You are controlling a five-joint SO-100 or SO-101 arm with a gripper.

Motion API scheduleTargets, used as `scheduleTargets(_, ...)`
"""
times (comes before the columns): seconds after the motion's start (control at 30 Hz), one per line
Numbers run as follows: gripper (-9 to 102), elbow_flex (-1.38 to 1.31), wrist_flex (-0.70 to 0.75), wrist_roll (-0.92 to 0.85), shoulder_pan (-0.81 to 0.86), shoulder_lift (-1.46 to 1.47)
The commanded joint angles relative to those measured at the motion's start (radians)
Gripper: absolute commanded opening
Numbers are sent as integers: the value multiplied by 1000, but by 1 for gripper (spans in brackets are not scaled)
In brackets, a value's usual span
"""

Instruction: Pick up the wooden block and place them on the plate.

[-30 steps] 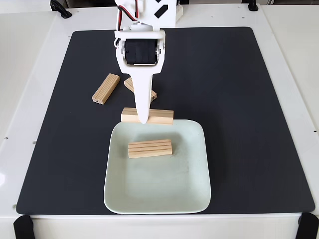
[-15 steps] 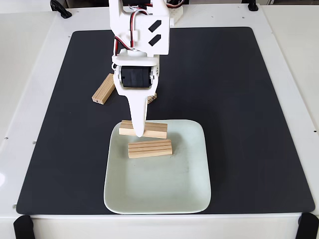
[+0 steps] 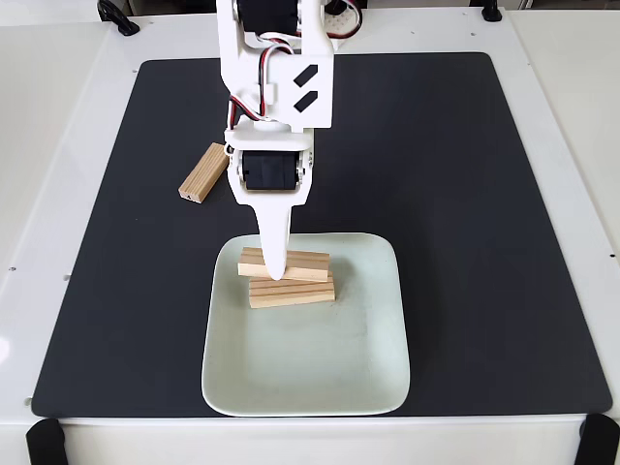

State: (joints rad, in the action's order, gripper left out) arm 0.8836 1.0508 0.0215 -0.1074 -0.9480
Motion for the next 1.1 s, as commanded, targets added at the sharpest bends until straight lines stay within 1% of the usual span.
scheduleTargets(0.0,8,-49,-57,0,8,-9)
scheduleTargets(0.33,10,-49,-69,-6,6,-6)
scheduleTargets(0.47,19,-49,-58,-9,5,-6)
scheduleTargets(0.53,21,-46,-57,-11,3,-6)
scheduleTargets(0.77,22,-35,-57,-12,3,-14)
scheduleTargets(0.83,20,-32,-55,-12,3,-17)
scheduleTargets(1.03,0,-14,52,-12,-2,-94)
scheduleTargets(1.07,-1,5,67,-12,-2,-115)
